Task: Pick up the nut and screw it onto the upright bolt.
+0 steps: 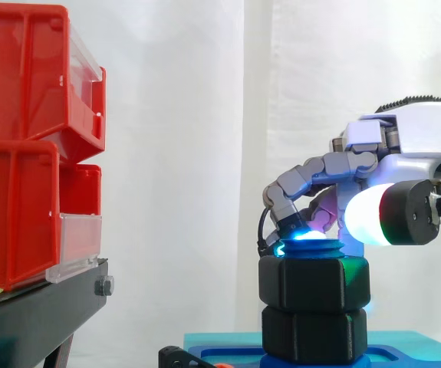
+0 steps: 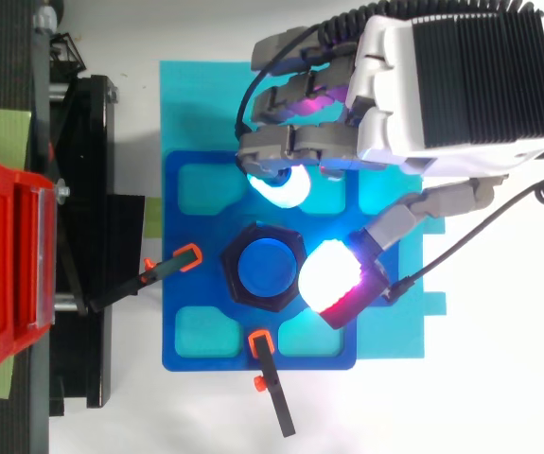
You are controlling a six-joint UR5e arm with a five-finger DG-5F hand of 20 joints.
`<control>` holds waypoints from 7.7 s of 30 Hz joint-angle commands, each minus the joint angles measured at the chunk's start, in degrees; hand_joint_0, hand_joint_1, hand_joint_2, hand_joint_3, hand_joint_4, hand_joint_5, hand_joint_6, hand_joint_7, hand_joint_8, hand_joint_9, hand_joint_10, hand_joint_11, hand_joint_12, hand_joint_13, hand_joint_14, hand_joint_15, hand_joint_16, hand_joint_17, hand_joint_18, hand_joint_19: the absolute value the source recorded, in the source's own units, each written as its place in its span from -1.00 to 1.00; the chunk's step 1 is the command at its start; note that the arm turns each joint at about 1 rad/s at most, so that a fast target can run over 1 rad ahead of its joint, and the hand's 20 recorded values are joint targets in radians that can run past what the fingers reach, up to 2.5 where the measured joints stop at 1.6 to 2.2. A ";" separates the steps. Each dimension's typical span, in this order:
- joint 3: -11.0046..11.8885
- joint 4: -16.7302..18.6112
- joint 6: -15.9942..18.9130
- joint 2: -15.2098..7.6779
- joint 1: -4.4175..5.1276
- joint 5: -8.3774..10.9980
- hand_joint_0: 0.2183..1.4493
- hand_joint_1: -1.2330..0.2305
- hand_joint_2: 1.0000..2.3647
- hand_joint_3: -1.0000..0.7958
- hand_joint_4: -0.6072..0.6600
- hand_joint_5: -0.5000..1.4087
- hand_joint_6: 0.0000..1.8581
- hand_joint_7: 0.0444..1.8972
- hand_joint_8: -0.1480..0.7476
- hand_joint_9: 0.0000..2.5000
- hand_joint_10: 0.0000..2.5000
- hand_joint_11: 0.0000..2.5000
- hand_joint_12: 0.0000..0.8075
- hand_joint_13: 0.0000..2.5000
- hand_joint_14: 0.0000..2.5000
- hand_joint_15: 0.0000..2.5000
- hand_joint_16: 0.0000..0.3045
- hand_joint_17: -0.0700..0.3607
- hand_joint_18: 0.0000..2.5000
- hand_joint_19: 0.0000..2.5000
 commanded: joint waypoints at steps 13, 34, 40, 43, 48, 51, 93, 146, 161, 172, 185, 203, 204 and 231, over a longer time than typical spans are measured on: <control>7.74 -6.73 -1.24 -0.04 -1.22 -1.47 -0.68 0.25 -1.00 -0.44 0.29 -0.51 -0.46 0.10 -0.03 0.17 -0.99 -0.78 -0.18 -0.28 -1.00 -0.95 -0.74 -0.26 -0.45 -0.94; 8.27 -0.32 0.35 -3.47 2.82 -1.03 -0.78 -0.07 -1.00 -0.44 0.07 -0.73 -0.46 -0.44 -0.17 -0.83 -1.00 -1.00 -0.04 -1.00 -1.00 -1.00 -0.61 -0.06 -1.00 -1.00; 7.12 -0.84 0.43 -3.38 4.05 0.55 -0.78 -0.12 -1.00 -0.44 0.07 -0.73 -0.46 -0.44 -0.18 -0.86 -1.00 -1.00 -0.03 -1.00 -1.00 -1.00 -0.61 -0.05 -1.00 -1.00; 6.33 -0.75 0.96 -3.38 4.23 0.73 -0.78 -0.10 -1.00 -0.44 0.07 -0.73 -0.46 -0.43 -0.18 -0.86 -1.00 -1.00 -0.02 -1.00 -1.00 -1.00 -0.60 -0.04 -1.00 -1.00; 6.16 -1.37 2.28 -3.38 4.23 0.73 -0.78 -0.04 -1.00 -0.44 0.11 -0.72 -0.46 -0.40 -0.15 -0.83 -1.00 -1.00 0.00 -1.00 -1.00 -1.00 -0.60 -0.03 -1.00 -1.00; 6.25 -2.07 2.28 -3.38 4.14 0.90 -0.79 -0.01 -1.00 -0.44 0.14 -0.71 -0.46 -0.38 -0.13 -0.82 -1.00 -1.00 0.00 -1.00 -1.00 -1.00 -0.59 -0.03 -1.00 -0.99; 8.62 -6.99 3.07 -3.30 2.12 -0.51 -0.73 0.16 -1.00 -0.44 0.29 -0.49 -0.46 0.44 -0.01 -0.25 -0.99 -0.83 -0.03 -0.70 -1.00 -1.00 -0.67 -0.15 -0.99 -0.98; 12.57 -12.62 3.51 -1.63 -3.42 -1.47 -0.62 0.10 -1.00 -0.44 0.13 -0.48 -0.46 0.30 -0.15 0.25 -0.99 -0.80 -0.44 -0.34 -1.00 -1.00 -0.87 -0.47 -0.60 -0.96; 11.08 -8.84 4.13 -1.63 -2.01 -1.12 -0.68 0.14 -1.00 -0.44 0.00 -0.69 -0.46 -0.42 -0.24 -0.55 -1.00 -1.00 -0.22 -0.86 -1.00 -1.00 -0.76 -0.29 -1.00 -1.00; 1.50 3.73 10.63 -1.71 1.50 0.99 -0.71 0.22 -1.00 -0.44 0.01 -0.73 -0.46 -0.47 -0.27 -0.88 -1.00 -1.00 -0.14 -1.00 -1.00 -1.00 -0.70 -0.19 -1.00 -1.00; 1.50 1.71 11.07 -1.71 2.82 1.34 -0.71 0.23 -1.00 -0.44 0.07 -0.70 -0.46 -0.41 -0.23 -0.86 -1.00 -1.00 -0.12 -1.00 -1.00 -1.00 -0.69 -0.19 -1.00 -1.00; 1.41 -0.23 10.89 -1.71 2.65 1.16 -0.72 0.25 -1.00 -0.44 0.11 -0.68 -0.46 -0.37 -0.20 -0.83 -1.00 -1.00 -0.11 -1.00 -1.00 -1.00 -0.68 -0.17 -1.00 -1.00; 1.41 -0.32 10.89 -1.71 2.56 1.16 -0.71 0.25 -1.00 -0.44 0.11 -0.68 -0.46 -0.37 -0.20 -0.83 -1.00 -1.00 -0.11 -1.00 -1.00 -1.00 -0.68 -0.17 -1.00 -1.00; 0.09 0.39 10.80 -2.15 1.59 0.81 -0.71 0.33 -1.00 -0.44 0.19 -0.62 -0.46 -0.12 -0.14 -0.69 -1.00 -1.00 -0.07 -0.95 -1.00 -1.00 -0.68 -0.17 -1.00 -1.00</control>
